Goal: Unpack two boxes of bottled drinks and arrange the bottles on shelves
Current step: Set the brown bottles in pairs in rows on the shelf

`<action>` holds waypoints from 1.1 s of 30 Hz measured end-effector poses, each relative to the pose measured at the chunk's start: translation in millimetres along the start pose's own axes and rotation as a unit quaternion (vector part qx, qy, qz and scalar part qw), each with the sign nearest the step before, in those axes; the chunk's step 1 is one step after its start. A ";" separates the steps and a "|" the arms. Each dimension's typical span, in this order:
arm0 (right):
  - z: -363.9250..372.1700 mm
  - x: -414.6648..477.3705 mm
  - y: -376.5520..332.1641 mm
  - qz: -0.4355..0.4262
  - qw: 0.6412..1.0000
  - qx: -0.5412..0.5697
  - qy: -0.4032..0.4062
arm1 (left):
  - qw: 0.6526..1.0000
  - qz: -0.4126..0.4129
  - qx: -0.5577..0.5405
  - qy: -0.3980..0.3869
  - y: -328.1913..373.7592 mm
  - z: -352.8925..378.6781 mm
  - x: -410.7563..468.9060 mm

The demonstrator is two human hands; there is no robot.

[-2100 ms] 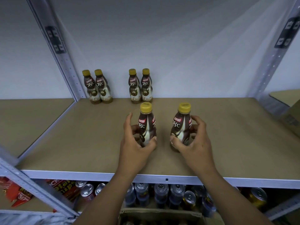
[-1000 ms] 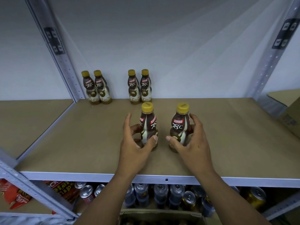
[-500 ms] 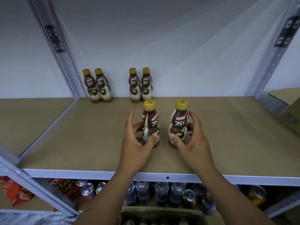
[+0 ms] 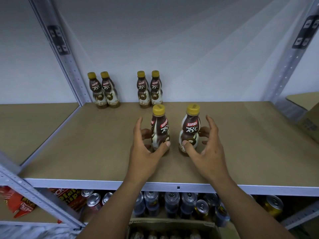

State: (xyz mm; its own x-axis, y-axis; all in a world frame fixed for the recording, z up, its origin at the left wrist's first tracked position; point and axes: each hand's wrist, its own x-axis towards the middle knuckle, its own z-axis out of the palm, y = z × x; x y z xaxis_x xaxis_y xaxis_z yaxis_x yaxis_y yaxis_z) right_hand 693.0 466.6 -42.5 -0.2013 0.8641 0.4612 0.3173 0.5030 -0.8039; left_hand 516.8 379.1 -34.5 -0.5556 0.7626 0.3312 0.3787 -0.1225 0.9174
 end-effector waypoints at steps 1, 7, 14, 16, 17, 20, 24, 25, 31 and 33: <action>-0.2 -0.2 -0.2 -0.002 1.000 -0.002 -0.002 | 1.000 0.001 0.003 0.000 -0.2 0.5 0.5; -1.2 -0.7 -2.8 -0.003 1.000 -0.002 -0.009 | 1.000 0.004 0.001 -0.004 -2.6 2.2 1.8; -0.2 0.1 -2.5 0.003 1.000 -0.002 -0.011 | 1.000 0.002 0.001 -0.019 -4.9 4.3 2.2; -0.7 -0.1 -2.6 0.002 1.000 -0.001 -0.011 | 1.000 0.000 -0.003 -0.027 -4.8 4.4 2.2; -0.9 0.0 -2.7 0.002 1.000 0.000 -0.011 | 1.000 -0.001 -0.006 -0.030 -4.8 4.4 2.3; -1.2 0.6 -3.0 0.003 1.000 0.002 -0.010 | 0.999 -0.002 -0.013 -0.035 -4.0 4.0 3.1; -1.1 0.4 -2.9 -0.001 1.000 0.011 -0.009 | 0.999 -0.002 -0.020 -0.040 -3.6 3.3 3.8; -1.1 0.5 -3.1 -0.002 1.000 0.013 -0.009 | 0.999 -0.003 -0.022 -0.041 -3.7 2.9 4.0; 0.3 0.8 -1.8 -0.004 1.000 0.018 -0.014 | 0.998 0.001 -0.027 -0.050 -4.0 2.2 3.9; 0.7 1.6 -1.7 -0.002 1.000 0.021 -0.015 | 0.998 0.004 -0.026 -0.051 -3.7 2.6 3.9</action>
State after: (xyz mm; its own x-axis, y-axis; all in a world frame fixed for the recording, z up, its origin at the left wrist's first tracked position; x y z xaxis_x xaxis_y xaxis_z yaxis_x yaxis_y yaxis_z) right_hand 691.5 467.1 -40.7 -0.2308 0.8608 0.4535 0.2773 0.5050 -0.8174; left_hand 515.2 384.1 -37.2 -0.4735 0.8221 0.3161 0.3427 -0.1586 0.9260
